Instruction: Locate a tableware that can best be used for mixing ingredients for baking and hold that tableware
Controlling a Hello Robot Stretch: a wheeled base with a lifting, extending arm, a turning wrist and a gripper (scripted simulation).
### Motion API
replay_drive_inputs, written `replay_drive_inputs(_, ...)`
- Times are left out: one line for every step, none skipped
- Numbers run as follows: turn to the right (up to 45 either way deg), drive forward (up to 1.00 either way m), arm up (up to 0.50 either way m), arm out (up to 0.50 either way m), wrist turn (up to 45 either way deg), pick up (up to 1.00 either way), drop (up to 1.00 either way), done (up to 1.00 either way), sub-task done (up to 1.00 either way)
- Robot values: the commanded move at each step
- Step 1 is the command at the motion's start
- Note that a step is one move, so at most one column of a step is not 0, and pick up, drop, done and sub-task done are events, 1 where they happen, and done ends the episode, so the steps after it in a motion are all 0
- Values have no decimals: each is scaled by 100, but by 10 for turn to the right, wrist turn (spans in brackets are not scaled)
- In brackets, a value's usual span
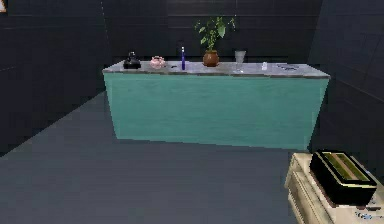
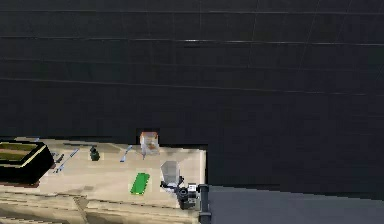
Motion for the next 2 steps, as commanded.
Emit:
replay_drive_inputs(0, 0, 0, 0, 0, 100, 0, 0, 0)
replay_drive_inputs(0, 0, 10, 0, 0, 0, 0, 0, 0)
